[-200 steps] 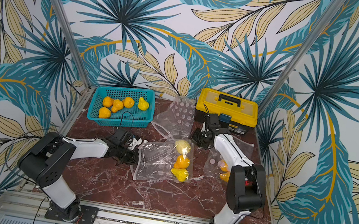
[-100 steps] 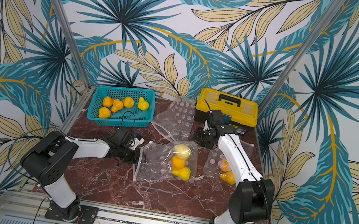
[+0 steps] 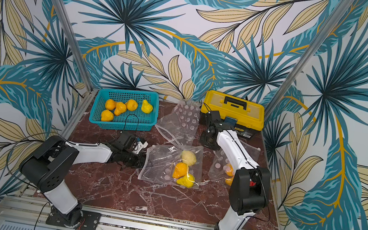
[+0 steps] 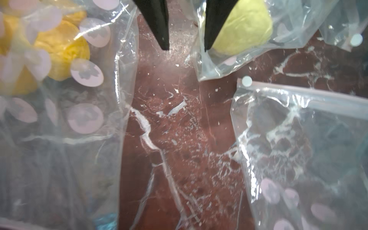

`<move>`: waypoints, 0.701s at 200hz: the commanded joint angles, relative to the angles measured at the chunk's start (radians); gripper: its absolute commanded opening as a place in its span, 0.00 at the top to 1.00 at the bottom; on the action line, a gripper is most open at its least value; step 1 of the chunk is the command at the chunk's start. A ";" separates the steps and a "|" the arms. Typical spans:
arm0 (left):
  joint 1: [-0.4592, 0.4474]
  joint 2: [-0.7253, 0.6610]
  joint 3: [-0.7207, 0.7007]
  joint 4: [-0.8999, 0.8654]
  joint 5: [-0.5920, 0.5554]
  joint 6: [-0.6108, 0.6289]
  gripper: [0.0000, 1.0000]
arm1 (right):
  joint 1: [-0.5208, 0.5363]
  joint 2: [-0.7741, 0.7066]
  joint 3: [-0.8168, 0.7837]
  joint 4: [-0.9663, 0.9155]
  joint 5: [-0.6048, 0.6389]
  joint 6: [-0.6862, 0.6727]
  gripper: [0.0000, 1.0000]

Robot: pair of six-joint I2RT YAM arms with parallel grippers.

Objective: Open the zip-top bag and take out the pear
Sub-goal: Adjust the zipper food storage bag at the center of the board.

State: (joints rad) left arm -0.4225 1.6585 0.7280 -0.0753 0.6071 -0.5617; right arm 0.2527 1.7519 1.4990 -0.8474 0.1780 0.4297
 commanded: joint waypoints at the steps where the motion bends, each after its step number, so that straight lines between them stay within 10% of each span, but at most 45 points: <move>1: -0.003 0.034 -0.059 -0.164 -0.127 0.006 0.45 | 0.018 -0.088 -0.012 -0.072 0.099 -0.016 0.60; 42: -0.004 0.019 -0.051 -0.165 -0.118 0.001 0.43 | 0.102 -0.210 -0.162 -0.092 -0.161 0.019 0.63; 140: -0.023 -0.074 0.002 -0.165 -0.063 -0.030 0.37 | 0.201 -0.067 -0.366 0.152 -0.215 0.093 0.68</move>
State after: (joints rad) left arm -0.4328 1.5967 0.7238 -0.1711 0.5716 -0.5804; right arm 0.4503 1.6413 1.1660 -0.8188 0.0174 0.5056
